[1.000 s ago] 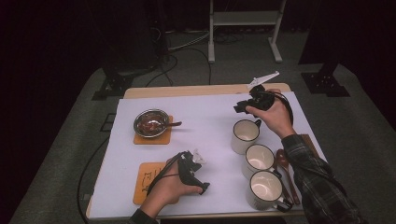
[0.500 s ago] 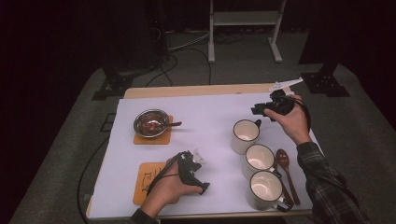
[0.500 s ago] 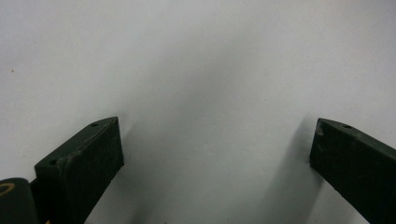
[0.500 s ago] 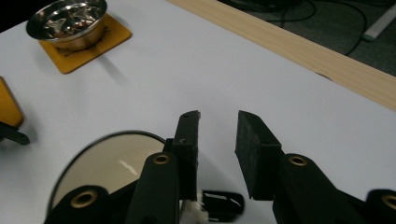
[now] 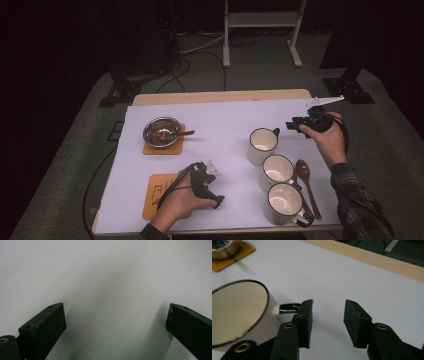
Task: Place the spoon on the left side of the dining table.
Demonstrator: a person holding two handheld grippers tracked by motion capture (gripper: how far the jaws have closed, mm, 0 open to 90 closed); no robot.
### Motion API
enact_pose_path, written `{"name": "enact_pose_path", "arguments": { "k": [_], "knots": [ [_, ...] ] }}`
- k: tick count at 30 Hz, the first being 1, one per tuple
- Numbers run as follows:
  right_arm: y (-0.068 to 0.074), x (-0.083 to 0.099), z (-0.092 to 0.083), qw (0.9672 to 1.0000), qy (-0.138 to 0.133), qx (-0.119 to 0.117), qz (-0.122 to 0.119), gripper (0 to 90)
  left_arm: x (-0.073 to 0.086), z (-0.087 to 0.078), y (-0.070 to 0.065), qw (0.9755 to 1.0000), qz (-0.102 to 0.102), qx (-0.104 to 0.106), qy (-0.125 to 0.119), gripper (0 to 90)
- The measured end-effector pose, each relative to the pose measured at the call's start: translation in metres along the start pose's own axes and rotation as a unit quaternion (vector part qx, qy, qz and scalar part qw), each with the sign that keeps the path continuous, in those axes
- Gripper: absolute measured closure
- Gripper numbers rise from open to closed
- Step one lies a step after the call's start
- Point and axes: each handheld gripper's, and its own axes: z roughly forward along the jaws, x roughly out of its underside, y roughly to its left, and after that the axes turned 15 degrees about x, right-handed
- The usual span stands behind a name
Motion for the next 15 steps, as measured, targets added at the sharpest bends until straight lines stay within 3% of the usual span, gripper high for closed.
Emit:
{"name": "enact_pose_path", "arguments": {
  "k": [15],
  "knots": [
    [-0.003, 0.038, 0.025, 0.9995, 0.004, 0.033, -0.002, 29.2, 0.000, 0.000, 0.000, 1.0000, 0.001, 0.001, 0.001, 1.3]
  ]
}}
